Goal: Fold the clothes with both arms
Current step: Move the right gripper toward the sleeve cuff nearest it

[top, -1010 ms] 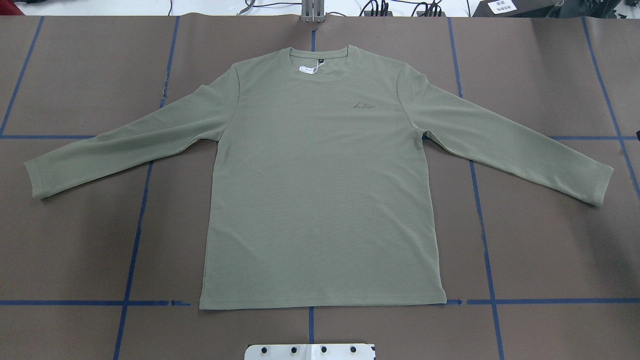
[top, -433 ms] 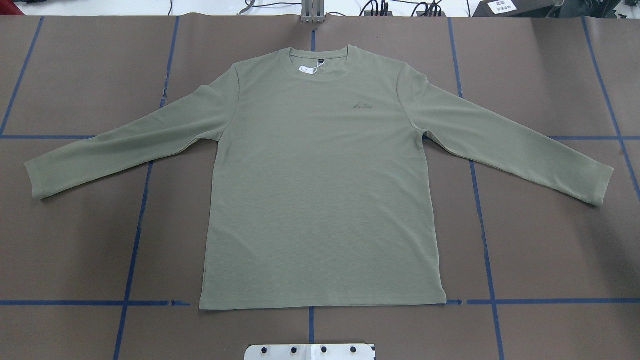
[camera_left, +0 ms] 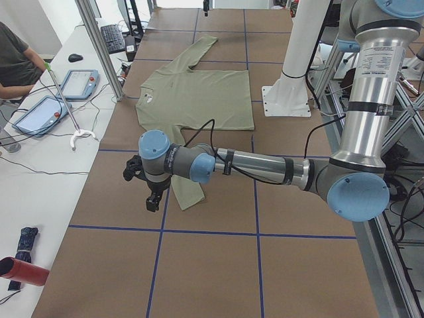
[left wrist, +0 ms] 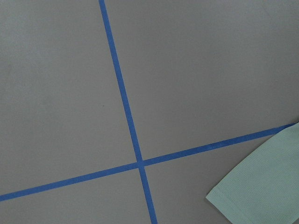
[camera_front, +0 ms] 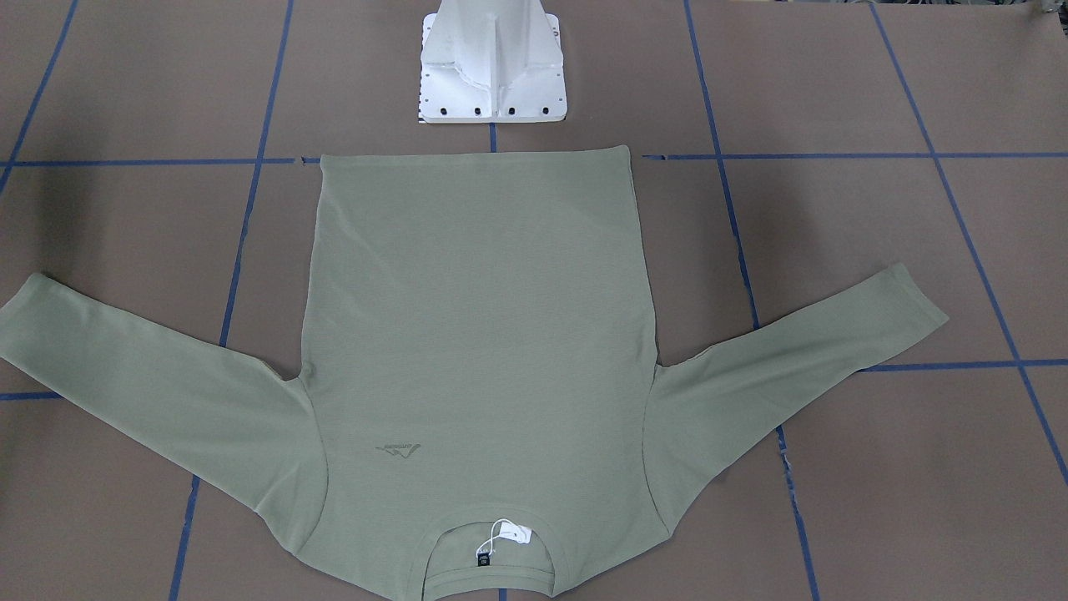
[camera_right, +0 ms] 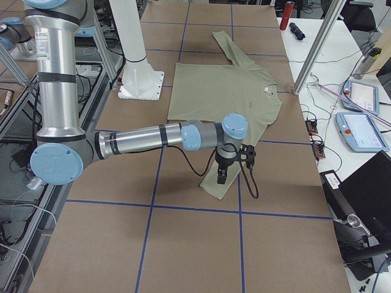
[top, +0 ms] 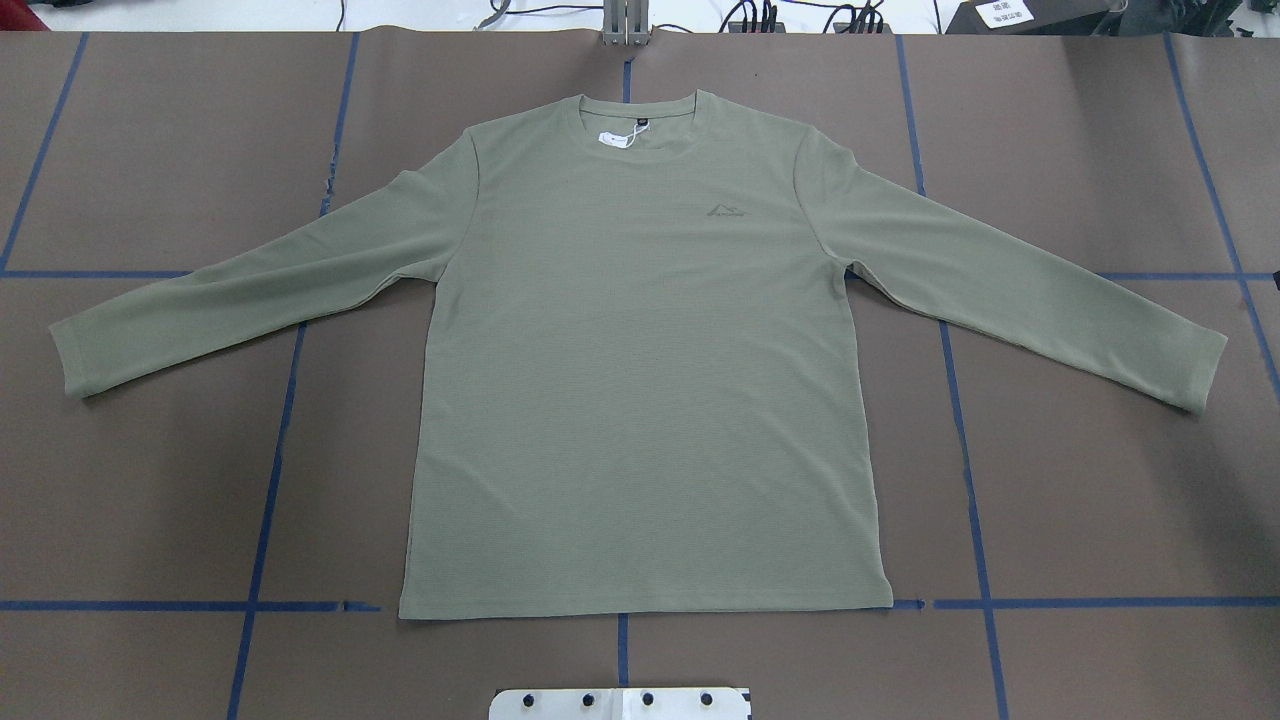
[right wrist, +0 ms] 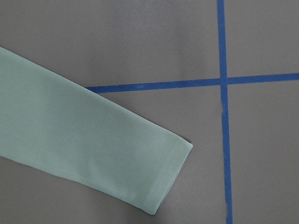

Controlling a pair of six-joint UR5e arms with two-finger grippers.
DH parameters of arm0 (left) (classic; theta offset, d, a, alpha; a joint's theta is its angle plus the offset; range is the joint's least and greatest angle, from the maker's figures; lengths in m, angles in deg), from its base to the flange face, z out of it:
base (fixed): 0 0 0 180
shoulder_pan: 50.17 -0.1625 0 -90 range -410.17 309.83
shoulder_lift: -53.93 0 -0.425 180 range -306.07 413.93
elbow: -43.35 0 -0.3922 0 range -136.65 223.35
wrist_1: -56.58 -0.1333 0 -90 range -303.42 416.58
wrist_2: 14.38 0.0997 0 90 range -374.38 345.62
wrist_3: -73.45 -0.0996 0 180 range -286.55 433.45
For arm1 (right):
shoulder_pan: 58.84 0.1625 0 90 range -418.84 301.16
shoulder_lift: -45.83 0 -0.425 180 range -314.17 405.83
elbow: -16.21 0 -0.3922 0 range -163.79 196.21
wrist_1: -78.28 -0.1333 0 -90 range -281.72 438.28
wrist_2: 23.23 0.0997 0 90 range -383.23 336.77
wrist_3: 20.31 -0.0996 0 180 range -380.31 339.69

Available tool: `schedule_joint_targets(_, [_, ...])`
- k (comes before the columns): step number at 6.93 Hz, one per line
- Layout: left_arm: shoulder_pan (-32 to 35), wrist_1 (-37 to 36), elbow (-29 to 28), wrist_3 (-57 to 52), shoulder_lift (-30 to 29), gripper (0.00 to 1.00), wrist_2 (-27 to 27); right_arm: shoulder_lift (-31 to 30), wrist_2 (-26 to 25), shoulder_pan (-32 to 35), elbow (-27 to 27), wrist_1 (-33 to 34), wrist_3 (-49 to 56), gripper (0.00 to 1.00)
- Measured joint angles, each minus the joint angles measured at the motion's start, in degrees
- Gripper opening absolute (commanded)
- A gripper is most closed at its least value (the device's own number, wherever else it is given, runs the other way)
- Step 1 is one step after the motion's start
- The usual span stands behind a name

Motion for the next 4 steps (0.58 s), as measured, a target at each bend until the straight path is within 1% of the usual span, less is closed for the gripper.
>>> schedule_joint_targets(1, [-0.2, 0.0, 0.6, 0.0, 0.4, 1.0, -1.5, 0.2, 0.1, -1.6, 5.0, -9.0, -3.2, 0.98])
schedule_joint_targets(2, [-0.5, 0.0, 0.8, 0.1, 0.6, 1.0, -2.1, 0.9, -0.1, -3.8, 11.0, -19.0, -9.5, 0.96])
schedule_joint_targets(3, [-0.6, 0.0, 0.9, 0.0, 0.6, 1.0, -2.3, 1.8, -0.5, -6.0, 15.9, -27.0, -16.2, 0.96])
schedule_joint_targets(4, [-0.7, 0.0, 0.9, 0.0, 0.7, 1.0, -2.3, 2.3, -0.6, -7.4, 19.2, -31.4, -20.4, 0.95])
